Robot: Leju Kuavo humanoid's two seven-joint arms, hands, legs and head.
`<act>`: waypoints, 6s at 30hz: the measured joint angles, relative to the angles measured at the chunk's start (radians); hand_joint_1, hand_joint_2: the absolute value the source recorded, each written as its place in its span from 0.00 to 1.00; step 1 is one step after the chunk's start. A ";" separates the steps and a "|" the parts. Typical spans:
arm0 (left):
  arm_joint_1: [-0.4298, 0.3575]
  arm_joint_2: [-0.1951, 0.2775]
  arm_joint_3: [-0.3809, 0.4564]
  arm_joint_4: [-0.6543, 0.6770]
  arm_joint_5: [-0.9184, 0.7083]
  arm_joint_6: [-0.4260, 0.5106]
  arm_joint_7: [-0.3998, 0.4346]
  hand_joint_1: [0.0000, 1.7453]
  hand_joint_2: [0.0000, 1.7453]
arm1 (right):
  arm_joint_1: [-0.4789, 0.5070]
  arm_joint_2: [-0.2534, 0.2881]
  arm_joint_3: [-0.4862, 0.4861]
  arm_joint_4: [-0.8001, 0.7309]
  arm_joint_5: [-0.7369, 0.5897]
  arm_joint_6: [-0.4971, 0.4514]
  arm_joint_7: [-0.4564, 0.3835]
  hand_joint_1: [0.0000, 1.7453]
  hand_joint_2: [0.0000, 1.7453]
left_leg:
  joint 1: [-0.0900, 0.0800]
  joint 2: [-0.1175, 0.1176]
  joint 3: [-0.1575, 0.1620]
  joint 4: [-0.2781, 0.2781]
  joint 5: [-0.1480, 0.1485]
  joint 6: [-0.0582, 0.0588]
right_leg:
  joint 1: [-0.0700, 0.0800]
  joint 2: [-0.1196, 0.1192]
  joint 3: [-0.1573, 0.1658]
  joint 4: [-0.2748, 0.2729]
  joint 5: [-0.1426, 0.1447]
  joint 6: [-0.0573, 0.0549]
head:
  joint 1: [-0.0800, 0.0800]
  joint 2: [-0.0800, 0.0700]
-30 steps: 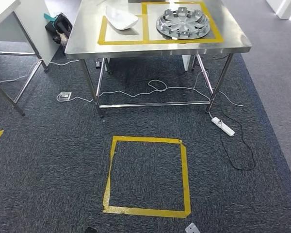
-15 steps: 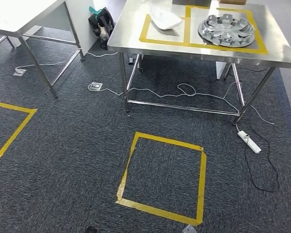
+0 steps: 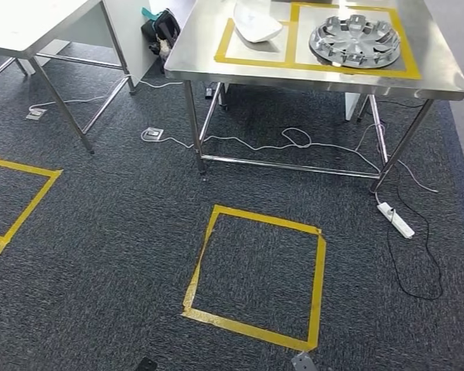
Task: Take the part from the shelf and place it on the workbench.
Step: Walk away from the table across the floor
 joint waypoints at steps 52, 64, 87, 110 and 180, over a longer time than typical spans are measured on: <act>0.015 0.002 -0.070 -0.008 0.039 0.008 0.006 0.00 0.00 | -0.004 -0.005 -0.090 -0.002 -0.053 0.011 -0.094 0.00 0.00 | -0.037 0.175 -0.017 0.136 -0.118 -0.007 | 0.025 -0.154 0.075 -0.149 0.083 -0.024 | -0.037 0.000; 0.016 0.002 -0.070 -0.010 0.043 0.008 -0.028 0.00 0.00 | 0.010 -0.007 -0.100 0.002 -0.048 0.025 -0.068 0.00 0.00 | -0.054 -0.011 -0.003 0.134 -0.120 0.036 | 0.037 0.054 -0.009 -0.074 0.099 -0.054 | -0.022 0.000; 0.017 0.001 -0.070 -0.012 0.052 -0.005 -0.029 0.00 0.00 | 0.010 -0.015 -0.102 0.004 -0.024 0.054 -0.025 0.00 0.00 | -0.035 0.122 0.000 0.134 -0.133 0.020 | 0.027 -0.050 0.010 -0.013 0.013 -0.024 | -0.016 0.000; 0.016 0.004 -0.074 -0.012 0.069 0.009 -0.029 0.00 0.00 | 0.016 -0.013 -0.102 0.004 -0.017 0.068 0.010 0.00 0.00 | -0.040 0.167 -0.002 0.157 -0.135 -0.029 | 0.036 -0.098 0.043 -0.155 0.117 -0.057 | -0.023 0.000; 0.016 0.002 -0.068 -0.014 0.128 -0.005 -0.013 0.00 0.00 | 0.017 0.027 -0.095 0.004 0.036 0.056 0.067 0.00 0.00 | -0.053 0.108 0.023 0.096 -0.113 0.038 | 0.041 -0.022 -0.033 0.062 -0.014 -0.031 | -0.002 0.000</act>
